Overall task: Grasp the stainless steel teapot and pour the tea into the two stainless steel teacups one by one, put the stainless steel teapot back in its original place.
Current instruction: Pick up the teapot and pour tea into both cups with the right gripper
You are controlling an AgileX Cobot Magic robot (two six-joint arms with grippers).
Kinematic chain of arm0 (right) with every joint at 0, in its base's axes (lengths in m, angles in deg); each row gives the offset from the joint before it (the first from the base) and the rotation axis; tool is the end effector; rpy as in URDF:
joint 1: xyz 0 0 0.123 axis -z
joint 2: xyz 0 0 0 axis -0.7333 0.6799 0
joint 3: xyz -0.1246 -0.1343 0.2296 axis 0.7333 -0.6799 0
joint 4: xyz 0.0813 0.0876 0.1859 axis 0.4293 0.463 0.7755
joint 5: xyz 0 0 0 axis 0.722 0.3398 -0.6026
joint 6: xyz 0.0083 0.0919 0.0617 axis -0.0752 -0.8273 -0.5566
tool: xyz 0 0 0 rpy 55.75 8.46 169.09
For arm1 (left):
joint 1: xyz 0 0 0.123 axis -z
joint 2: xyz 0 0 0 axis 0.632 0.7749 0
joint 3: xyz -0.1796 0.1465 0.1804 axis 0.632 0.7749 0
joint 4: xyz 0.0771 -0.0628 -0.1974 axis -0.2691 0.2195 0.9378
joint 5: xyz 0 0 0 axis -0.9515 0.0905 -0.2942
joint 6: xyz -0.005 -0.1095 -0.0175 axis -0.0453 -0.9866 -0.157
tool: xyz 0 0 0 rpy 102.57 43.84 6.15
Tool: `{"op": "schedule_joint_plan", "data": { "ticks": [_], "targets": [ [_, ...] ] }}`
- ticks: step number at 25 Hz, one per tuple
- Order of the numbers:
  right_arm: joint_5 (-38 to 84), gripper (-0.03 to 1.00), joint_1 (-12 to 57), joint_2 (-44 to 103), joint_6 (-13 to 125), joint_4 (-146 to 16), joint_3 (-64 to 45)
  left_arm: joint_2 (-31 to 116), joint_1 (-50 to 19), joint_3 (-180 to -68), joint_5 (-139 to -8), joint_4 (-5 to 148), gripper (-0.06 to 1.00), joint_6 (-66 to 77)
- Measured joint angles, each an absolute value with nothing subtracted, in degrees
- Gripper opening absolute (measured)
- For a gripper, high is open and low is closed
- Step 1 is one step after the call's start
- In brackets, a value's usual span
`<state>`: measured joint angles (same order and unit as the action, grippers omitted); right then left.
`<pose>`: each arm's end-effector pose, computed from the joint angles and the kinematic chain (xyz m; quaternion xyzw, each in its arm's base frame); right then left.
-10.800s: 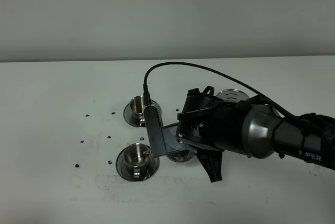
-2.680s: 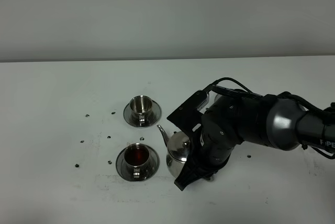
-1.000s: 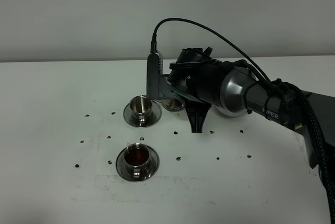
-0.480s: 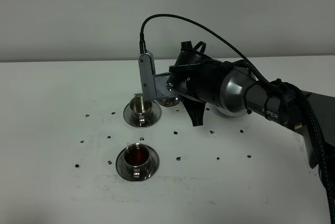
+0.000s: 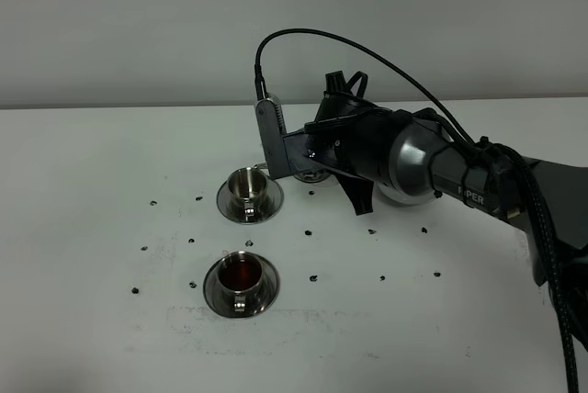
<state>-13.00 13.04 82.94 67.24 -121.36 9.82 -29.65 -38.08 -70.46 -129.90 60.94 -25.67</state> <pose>0.4228 0.2150 0.1950 -0.6890 0.6126 -0.3434 0.1791 -0.0179 -0.0047 0.2421 0.0273 0.8655 -0.0206 0.4997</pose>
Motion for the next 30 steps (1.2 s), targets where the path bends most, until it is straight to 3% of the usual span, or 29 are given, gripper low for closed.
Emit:
{"op": "schedule_joint_plan", "data": {
  "ticks": [30],
  "targets": [
    [-11.76,0.19,12.77,84.24,70.27,-127.39,9.82,-29.65,-38.08,-70.46,-129.9,60.94,0.37,-25.75]
  ]
}}
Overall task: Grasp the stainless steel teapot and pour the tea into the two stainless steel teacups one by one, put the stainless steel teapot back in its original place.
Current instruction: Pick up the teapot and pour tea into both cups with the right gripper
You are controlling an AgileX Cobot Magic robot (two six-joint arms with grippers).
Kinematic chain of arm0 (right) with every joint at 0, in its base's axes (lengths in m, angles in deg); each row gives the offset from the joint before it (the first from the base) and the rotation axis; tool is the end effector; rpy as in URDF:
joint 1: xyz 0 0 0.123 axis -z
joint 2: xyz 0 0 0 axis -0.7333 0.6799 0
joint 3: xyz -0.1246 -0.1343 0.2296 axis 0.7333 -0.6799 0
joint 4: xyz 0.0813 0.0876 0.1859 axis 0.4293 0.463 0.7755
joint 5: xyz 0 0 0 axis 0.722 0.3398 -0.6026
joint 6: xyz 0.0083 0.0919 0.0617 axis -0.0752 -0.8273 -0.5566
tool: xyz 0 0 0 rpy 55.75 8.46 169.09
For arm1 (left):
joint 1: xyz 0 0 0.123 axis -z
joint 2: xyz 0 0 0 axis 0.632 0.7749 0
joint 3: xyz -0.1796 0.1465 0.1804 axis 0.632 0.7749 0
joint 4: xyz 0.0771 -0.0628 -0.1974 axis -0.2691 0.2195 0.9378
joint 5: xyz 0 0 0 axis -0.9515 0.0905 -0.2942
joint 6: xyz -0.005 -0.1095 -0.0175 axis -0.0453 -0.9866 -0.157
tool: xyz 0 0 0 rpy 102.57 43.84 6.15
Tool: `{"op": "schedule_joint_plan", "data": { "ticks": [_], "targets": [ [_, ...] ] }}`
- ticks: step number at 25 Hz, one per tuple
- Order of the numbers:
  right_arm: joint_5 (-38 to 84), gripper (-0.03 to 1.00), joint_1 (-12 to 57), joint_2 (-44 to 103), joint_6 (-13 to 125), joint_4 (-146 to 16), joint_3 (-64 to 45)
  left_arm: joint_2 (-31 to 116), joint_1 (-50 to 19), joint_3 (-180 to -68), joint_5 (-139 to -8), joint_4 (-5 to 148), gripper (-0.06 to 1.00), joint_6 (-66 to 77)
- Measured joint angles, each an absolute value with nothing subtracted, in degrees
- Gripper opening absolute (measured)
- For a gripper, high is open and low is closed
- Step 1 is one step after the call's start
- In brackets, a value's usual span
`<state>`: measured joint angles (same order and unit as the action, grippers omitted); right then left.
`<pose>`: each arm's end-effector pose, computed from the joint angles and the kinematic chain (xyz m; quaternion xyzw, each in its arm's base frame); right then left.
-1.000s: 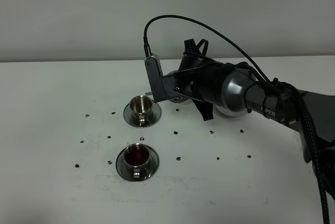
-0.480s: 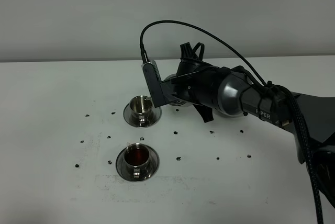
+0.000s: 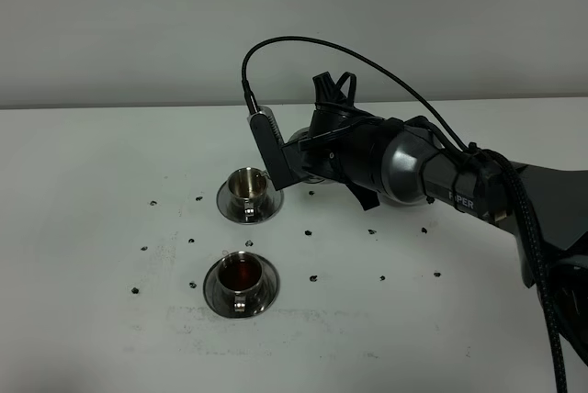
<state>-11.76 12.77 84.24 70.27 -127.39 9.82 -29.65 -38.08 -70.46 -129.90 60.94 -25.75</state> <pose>0.4289 0.2174 0.1905 -0.7214 0.5541 -0.3812 0.1651 -0.0179 -0.0047 0.2421 0.0267 0.8655 -0.0209 0.4997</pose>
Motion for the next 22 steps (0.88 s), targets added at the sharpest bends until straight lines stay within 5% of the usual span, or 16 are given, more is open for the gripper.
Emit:
{"op": "schedule_joint_plan", "data": {
  "ticks": [22],
  "targets": [
    [-9.72,0.19,12.72,84.24,70.54,-130.19,9.82,-29.65,-38.08,-70.46,-129.9,60.94,0.37,-25.7]
  ]
}}
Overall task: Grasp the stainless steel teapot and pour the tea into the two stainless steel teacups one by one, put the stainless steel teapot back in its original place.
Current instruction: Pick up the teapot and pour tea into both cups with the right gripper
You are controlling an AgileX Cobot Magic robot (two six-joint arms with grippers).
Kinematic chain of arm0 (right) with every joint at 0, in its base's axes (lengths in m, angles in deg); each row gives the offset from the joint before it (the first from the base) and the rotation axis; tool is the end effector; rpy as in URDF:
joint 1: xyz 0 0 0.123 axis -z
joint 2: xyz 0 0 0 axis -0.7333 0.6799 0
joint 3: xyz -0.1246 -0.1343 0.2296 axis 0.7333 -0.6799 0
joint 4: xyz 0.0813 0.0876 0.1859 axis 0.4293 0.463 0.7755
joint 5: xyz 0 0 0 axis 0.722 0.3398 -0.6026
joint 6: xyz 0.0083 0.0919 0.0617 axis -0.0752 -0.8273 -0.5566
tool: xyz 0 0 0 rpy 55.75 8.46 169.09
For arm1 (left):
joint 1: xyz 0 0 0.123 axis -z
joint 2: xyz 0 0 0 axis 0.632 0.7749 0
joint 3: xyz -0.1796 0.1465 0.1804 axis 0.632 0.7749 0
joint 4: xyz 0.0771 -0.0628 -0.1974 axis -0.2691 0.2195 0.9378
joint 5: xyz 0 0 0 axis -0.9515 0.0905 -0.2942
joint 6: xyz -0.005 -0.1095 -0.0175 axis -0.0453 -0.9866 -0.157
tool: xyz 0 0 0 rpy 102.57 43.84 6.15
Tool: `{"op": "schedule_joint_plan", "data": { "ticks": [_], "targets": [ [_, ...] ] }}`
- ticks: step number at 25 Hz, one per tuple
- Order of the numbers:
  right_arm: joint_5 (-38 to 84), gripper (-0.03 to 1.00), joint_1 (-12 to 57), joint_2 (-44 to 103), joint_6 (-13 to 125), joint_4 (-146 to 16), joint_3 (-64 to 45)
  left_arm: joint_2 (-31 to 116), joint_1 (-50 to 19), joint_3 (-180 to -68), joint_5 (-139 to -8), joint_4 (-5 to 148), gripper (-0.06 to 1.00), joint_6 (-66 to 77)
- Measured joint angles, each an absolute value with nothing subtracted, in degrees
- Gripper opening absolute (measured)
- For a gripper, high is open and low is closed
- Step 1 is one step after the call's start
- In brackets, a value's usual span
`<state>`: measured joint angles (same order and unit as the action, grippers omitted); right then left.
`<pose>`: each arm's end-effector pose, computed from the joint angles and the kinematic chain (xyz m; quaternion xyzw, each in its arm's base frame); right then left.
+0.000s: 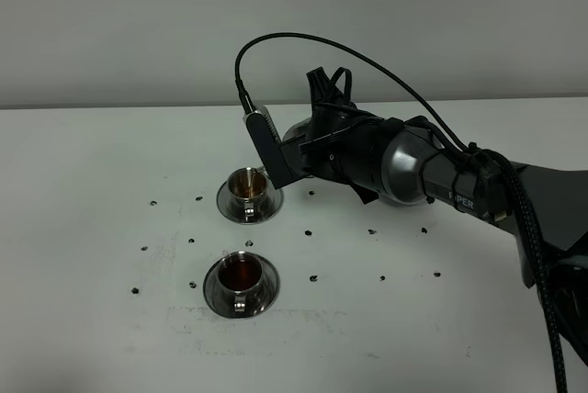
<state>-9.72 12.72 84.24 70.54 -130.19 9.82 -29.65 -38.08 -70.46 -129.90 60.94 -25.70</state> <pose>0.4321 0.2205 0.1937 -0.7301 0.5291 -0.3946 0.1771 -0.0179 -0.0047 0.2421 0.0271 0.8655 -0.0207 0.4997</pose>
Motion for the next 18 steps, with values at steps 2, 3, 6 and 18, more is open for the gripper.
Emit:
{"op": "schedule_joint_plan", "data": {
  "ticks": [2,3,6,18],
  "targets": [
    [-9.66,0.19,12.72,84.24,70.85,-130.37,9.82,-29.65,-38.08,-70.46,-129.9,60.94,0.37,-25.7],
    [-9.66,0.19,12.72,84.24,71.14,-130.44,9.82,-29.65,-38.08,-70.46,-129.9,60.94,0.37,-25.7],
    [-9.6,0.19,12.72,84.24,71.54,-130.94,9.82,-29.65,-38.08,-70.46,-129.9,60.94,0.37,-25.7],
    [-8.82,0.19,12.15,84.24,71.8,-133.04,9.82,-29.65,-38.08,-70.46,-129.9,60.94,0.37,-25.7]
  ]
}}
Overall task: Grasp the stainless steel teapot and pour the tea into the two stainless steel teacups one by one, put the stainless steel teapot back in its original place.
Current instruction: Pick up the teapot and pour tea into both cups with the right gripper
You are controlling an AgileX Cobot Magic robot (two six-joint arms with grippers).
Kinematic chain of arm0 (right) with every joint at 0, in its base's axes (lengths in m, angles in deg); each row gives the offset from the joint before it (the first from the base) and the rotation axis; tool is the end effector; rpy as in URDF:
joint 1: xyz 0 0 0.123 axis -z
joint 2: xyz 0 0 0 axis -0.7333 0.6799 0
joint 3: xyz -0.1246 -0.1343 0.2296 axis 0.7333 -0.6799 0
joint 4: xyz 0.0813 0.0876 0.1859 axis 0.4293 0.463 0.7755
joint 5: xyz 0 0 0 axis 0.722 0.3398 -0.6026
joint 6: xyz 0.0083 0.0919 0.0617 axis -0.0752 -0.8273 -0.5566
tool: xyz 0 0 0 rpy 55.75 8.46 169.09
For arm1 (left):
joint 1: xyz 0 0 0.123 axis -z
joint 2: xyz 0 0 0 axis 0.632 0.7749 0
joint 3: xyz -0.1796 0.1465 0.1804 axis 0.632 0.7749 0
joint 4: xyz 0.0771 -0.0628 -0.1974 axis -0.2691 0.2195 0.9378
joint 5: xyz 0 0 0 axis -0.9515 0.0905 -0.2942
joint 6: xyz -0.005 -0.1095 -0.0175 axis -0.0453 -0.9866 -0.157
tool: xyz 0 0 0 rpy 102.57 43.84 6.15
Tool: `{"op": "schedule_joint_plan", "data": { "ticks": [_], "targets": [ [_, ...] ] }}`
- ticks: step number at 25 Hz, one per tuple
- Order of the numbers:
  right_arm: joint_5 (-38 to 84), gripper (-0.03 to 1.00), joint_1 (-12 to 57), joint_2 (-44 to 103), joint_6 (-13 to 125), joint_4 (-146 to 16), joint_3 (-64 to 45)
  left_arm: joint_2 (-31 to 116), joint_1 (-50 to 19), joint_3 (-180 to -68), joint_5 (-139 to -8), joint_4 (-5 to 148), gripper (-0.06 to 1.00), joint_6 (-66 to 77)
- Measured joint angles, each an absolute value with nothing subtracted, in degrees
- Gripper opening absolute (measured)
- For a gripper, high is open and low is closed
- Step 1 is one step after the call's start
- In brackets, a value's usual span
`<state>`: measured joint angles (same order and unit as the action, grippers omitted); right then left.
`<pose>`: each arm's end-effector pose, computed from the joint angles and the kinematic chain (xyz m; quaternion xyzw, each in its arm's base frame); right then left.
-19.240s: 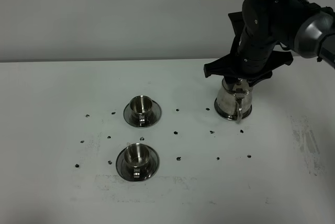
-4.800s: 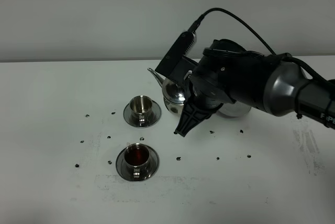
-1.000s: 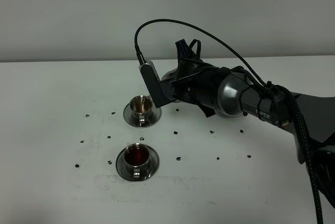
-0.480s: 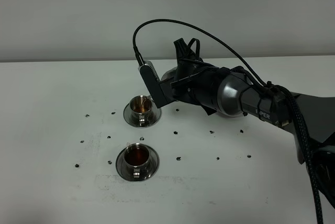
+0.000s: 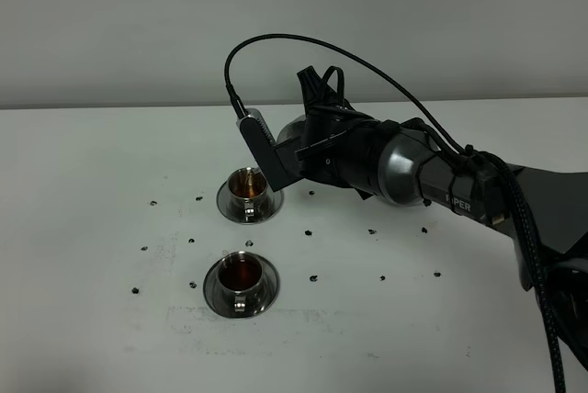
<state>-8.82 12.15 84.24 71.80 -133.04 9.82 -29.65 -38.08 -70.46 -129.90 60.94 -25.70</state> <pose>0.4325 0.2256 0.1967 -0.7431 0.4971 -0.4110 0.1782 -0.0179 -0.0047 0.2421 0.0271 0.8655 -0.0207 0.4997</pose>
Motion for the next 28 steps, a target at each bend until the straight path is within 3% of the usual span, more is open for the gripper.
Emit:
{"op": "schedule_joint_plan", "data": {
  "ticks": [28],
  "targets": [
    [-8.7,0.19,12.09,84.24,71.93,-137.63,9.82,-29.65,-38.08,-70.46,-129.9,60.94,0.37,-25.78]
  ]
}}
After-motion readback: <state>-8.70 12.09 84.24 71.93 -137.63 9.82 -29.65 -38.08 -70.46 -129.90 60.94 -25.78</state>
